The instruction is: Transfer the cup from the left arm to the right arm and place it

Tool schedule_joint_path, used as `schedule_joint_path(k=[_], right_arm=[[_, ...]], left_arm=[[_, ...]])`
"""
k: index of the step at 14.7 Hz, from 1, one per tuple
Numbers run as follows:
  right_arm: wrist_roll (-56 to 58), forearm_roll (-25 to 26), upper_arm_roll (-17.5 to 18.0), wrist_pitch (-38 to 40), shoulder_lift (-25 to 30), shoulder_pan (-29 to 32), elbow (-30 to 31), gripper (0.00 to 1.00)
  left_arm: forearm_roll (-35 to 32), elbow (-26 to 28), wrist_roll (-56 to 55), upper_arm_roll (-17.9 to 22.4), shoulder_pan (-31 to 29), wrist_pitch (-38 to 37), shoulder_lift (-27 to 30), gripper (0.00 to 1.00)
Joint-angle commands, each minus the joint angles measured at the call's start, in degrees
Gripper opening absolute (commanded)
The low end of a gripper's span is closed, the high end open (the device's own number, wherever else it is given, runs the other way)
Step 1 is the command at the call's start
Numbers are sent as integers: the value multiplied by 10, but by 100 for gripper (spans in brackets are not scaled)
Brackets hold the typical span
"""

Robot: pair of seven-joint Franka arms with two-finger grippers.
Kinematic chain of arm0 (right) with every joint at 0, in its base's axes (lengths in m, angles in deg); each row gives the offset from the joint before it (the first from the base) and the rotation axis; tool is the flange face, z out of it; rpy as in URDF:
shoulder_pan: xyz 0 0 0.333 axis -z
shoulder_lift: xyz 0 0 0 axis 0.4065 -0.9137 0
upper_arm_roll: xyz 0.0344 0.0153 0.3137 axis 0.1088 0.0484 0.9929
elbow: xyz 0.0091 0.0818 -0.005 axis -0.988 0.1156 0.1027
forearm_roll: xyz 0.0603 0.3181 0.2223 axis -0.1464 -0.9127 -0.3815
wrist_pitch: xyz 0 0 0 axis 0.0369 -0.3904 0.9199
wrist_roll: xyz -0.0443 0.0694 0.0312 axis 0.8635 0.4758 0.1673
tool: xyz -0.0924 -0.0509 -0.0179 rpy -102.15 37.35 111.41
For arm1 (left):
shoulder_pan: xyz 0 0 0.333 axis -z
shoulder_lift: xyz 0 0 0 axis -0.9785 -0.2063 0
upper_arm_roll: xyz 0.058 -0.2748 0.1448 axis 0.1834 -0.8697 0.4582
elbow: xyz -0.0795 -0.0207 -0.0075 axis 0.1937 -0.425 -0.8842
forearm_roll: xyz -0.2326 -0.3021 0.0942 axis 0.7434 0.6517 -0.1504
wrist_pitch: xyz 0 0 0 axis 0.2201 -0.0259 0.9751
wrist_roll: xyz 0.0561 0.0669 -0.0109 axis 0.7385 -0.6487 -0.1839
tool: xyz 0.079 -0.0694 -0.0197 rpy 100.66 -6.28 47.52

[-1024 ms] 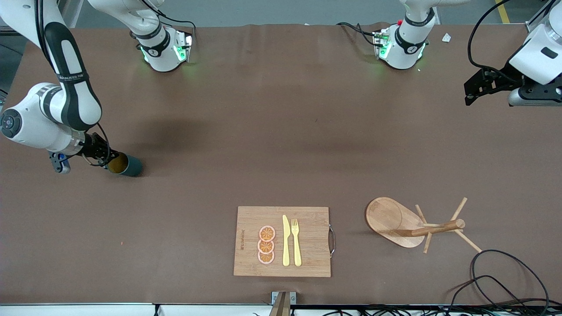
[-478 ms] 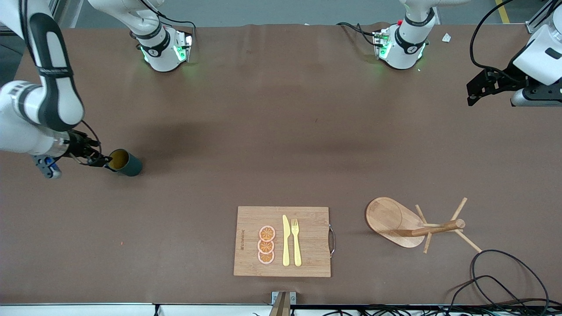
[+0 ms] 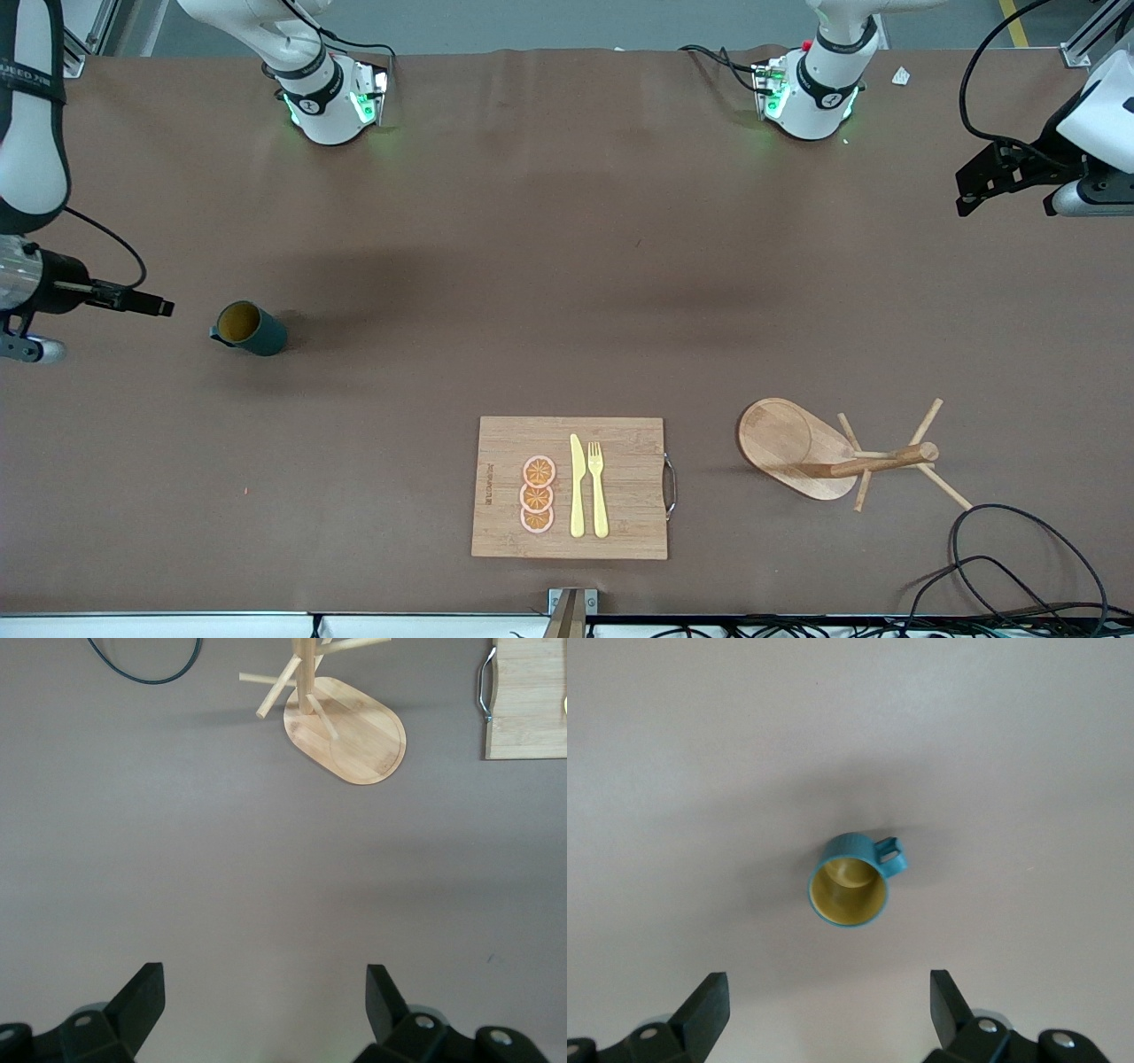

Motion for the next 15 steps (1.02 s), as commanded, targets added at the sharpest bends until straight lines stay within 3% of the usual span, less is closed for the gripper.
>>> schedule_joint_path(k=[1,4,9,12,15], right_arm=[[16,21,7,77,-1,-7,-77,100],[14,38,7,140,-2,-28,-162,100],[21,36,5,166,-2,-22,-215,100],[15,7,5,175,-3,-21,-218,100],[10,14,7,187,-2,-29,-210,100]], left_arm=[[13,-2,1,-1,-4,3,4,100],[13,-2,3,1,-4,3,4,100],[13,-2,7,6,-6,9,0,100],[12,-13,12,7,-8,8,-1,100],[7,-30,12,8,-10,7,-10,100]])
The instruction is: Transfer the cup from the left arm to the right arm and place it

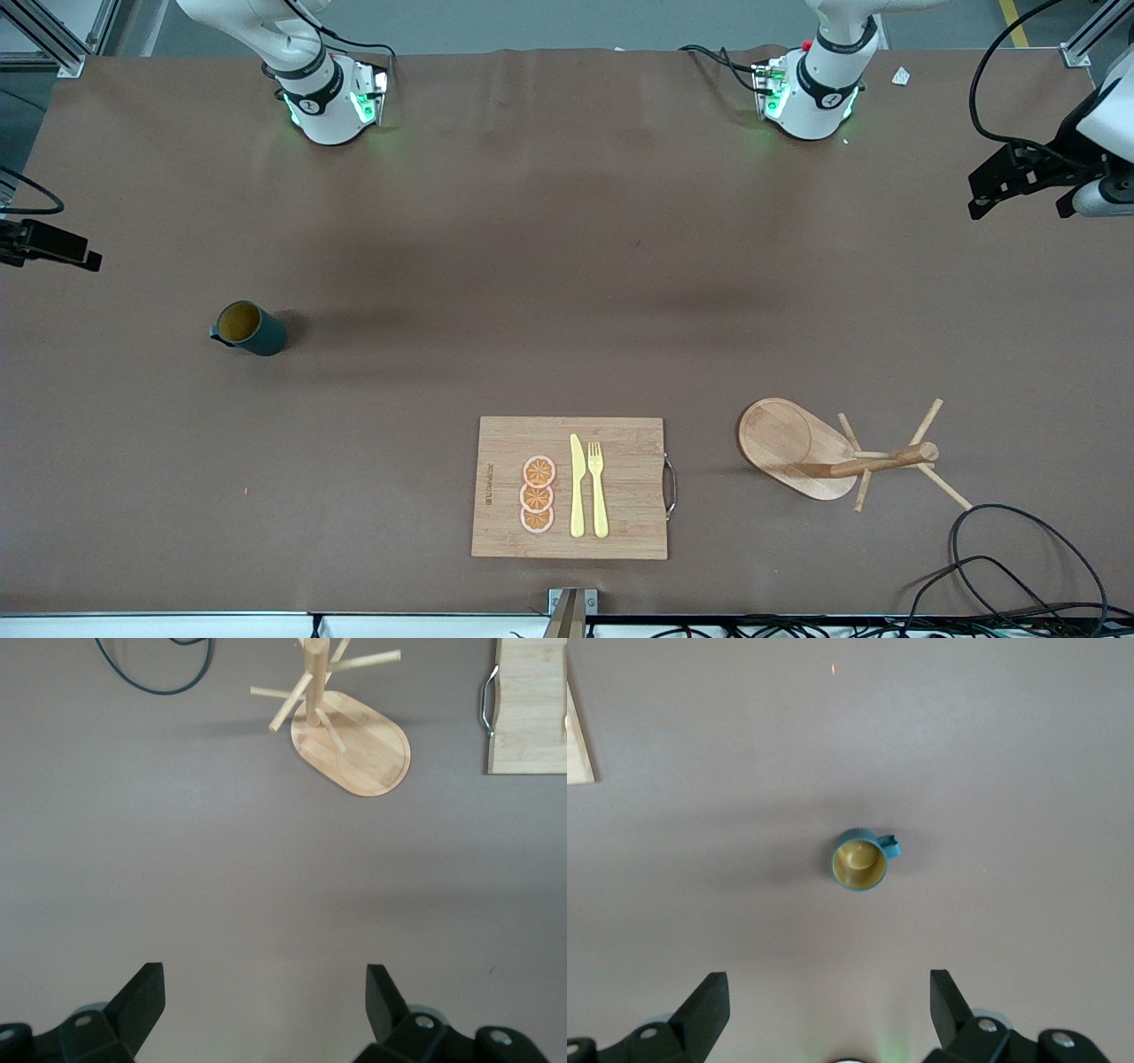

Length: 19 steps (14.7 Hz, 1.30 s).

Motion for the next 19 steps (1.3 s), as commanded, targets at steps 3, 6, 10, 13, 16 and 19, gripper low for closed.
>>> schedule_joint_path(k=[3,6,10,13,16,19], right_arm=[[-4,-11,-2,11,-3,7,-1,100],[-56,-7,49,12,6,41,18,100],[-58,32,133,4,51,96,57,100],[-58,32,134,10,65,101,61,100],[-58,32,134,16,96,99,79,100],[-59,32,137,15,152,90,110,100]], left_arm=[[4,-23,8,0,-4,-5,-11,100],[3,-22,8,0,-3,-12,-11,100],[3,-23,8,0,-3,-13,-11,100],[3,-23,8,0,-3,-13,-11,100],[3,-22,8,0,-3,-20,-11,100],[3,-22,7,0,-3,-27,-11,100]])
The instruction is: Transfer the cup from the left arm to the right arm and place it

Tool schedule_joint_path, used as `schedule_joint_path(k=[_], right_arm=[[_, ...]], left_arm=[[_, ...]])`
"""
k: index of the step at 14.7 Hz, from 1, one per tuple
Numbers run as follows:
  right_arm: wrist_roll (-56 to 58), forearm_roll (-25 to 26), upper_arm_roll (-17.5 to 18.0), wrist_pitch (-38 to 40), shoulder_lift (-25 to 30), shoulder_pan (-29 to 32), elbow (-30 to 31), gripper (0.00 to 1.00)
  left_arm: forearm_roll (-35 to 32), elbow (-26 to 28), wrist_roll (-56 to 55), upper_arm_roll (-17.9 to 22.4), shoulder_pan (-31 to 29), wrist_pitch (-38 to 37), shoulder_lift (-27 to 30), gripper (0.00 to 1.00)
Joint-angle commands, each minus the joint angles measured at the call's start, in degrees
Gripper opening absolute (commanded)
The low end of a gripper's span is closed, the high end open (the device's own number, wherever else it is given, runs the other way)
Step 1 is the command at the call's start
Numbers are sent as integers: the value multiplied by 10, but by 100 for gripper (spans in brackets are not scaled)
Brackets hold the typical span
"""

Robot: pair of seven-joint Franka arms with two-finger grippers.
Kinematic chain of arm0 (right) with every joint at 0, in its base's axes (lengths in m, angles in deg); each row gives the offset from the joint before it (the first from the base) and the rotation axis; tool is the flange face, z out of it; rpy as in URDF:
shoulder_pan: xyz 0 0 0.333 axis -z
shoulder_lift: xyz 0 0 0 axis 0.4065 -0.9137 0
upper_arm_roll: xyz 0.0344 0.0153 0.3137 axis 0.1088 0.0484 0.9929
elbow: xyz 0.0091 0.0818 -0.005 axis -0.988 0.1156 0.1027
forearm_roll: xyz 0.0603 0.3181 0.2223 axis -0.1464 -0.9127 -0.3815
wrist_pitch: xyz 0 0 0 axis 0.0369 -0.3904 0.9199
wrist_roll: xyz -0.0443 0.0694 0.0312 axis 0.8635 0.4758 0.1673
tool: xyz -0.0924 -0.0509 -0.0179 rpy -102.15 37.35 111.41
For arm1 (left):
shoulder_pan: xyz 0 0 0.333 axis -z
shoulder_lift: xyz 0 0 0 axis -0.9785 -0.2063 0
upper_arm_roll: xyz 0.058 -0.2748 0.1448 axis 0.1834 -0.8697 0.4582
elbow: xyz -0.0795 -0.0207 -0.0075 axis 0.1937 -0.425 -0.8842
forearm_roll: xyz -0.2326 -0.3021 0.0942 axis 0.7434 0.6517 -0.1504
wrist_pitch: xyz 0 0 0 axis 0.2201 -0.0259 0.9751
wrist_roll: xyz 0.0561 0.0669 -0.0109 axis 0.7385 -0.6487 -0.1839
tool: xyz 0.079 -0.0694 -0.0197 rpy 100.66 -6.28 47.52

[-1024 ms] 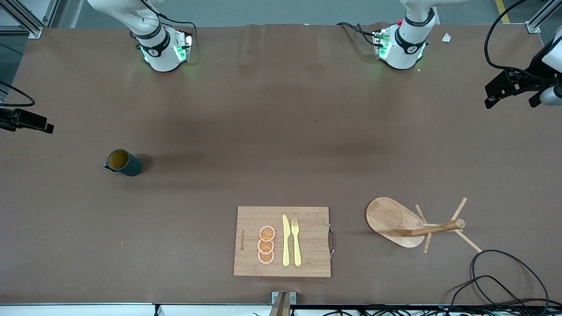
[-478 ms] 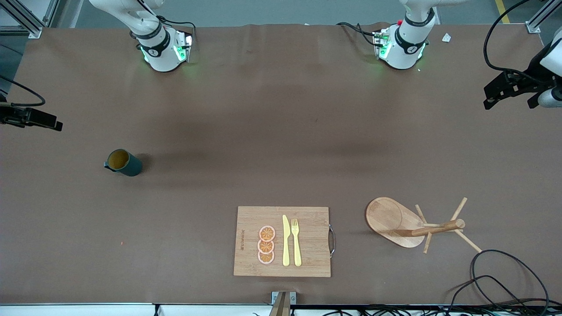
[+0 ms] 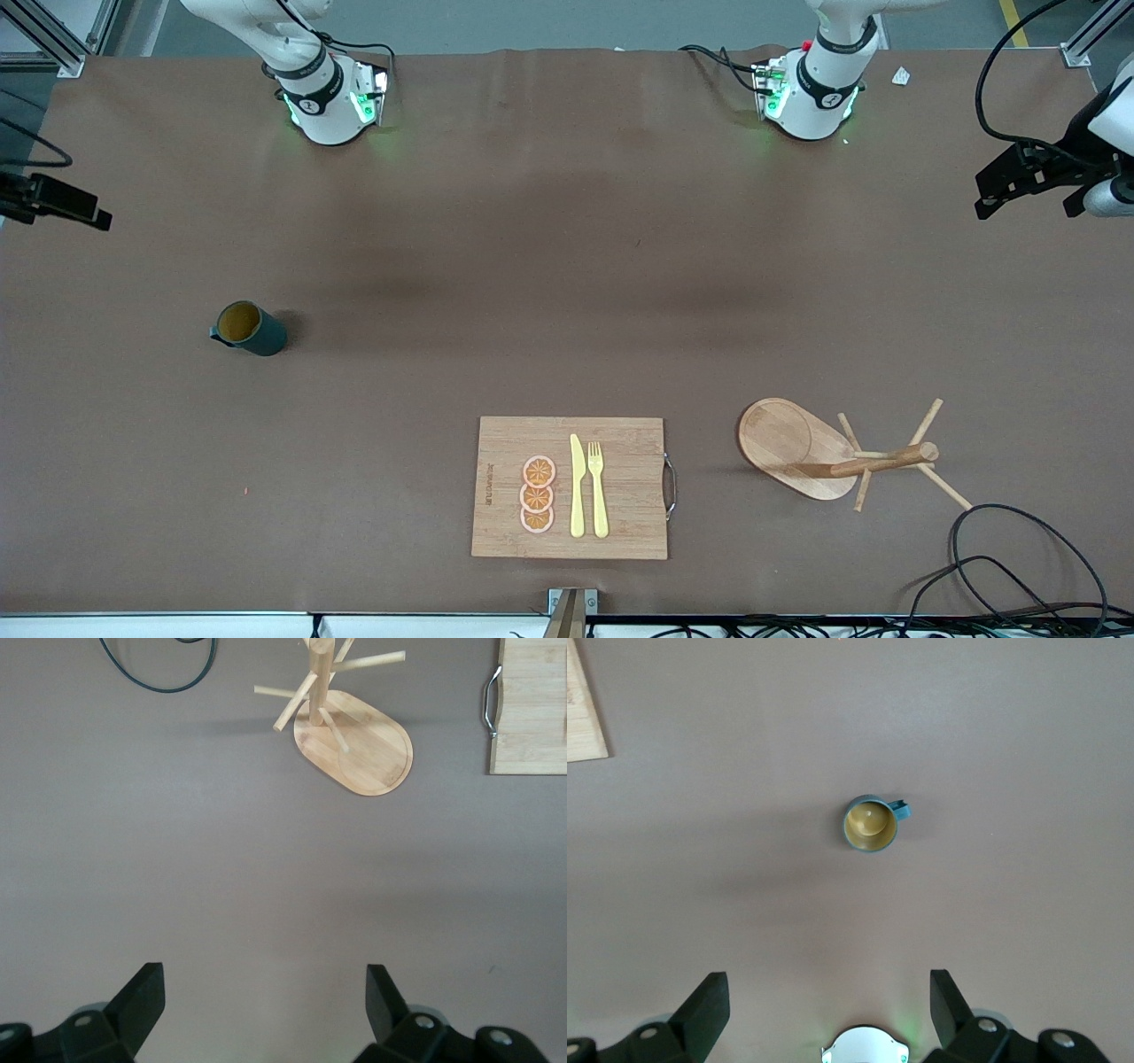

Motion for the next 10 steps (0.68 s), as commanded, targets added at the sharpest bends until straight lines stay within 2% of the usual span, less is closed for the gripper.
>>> schedule_joint_path(k=[1,10], right_arm=[[-9,5,13,-11,69,3,53,100],[-8,-2,12,-28,68,2,68,100]], left_arm=[[3,-14,7,0,-1,-15,-5,100],[3,-14,7,-1,-1,-17,-6,100]])
